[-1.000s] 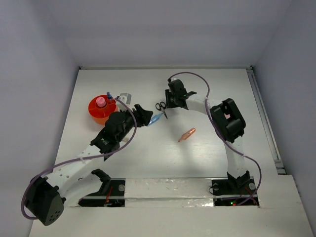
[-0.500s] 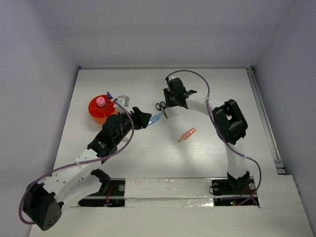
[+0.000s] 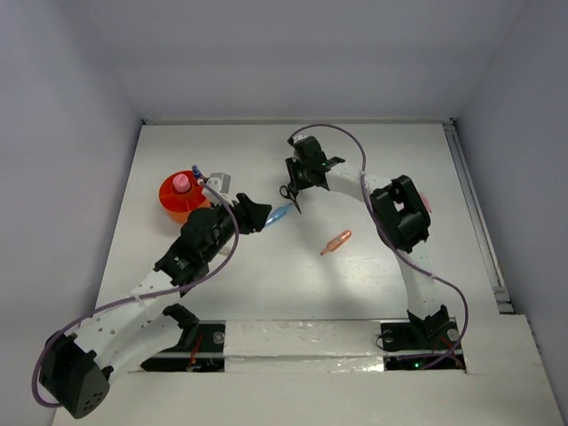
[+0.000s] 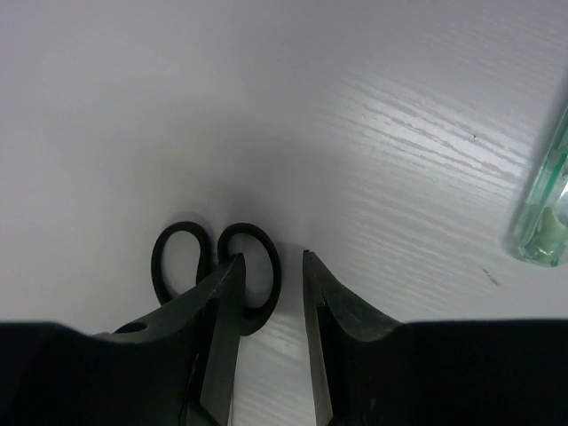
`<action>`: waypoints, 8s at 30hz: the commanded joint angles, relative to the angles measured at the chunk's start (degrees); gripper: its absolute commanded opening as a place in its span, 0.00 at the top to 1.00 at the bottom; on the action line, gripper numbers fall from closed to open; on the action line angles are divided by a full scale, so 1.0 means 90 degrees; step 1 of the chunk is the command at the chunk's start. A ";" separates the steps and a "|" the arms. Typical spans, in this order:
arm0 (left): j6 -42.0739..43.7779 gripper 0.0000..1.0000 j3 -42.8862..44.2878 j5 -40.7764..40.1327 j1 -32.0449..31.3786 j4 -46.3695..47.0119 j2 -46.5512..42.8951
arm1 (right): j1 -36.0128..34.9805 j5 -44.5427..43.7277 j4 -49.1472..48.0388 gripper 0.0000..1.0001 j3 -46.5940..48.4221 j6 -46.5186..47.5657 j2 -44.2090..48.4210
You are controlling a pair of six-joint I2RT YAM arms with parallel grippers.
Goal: Sort the stationery into containers
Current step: Pick up the scissors from the center of the board, then place the scissors in the storage box, then pick up the stationery from the center of the board.
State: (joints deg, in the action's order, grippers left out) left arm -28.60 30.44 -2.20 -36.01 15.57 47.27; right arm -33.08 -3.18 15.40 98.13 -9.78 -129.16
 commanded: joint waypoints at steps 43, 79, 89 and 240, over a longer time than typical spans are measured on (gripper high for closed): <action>-0.0504 0.53 0.1120 0.1229 0.0807 0.2380 0.2980 | 0.0004 0.1338 -0.2052 1.00 -0.2426 -0.0007 0.3384; -0.0699 0.98 0.1443 0.2022 0.1179 0.2967 0.4006 | 0.0004 0.2677 -0.2199 1.00 -0.2592 -0.0046 0.3502; -0.0504 1.00 0.0564 0.0227 0.1179 0.1992 0.2241 | 0.0004 0.3292 -0.2482 0.61 -0.2689 -0.0709 0.3706; 0.1469 0.01 0.1071 -0.0048 0.2351 -0.2257 -0.3523 | -0.3278 -0.1054 -0.2077 0.77 0.0845 -0.0173 0.0072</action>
State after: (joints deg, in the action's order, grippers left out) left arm -15.53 38.98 0.95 -14.59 -6.98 16.75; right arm -62.35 -12.45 8.93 106.17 -12.91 -135.44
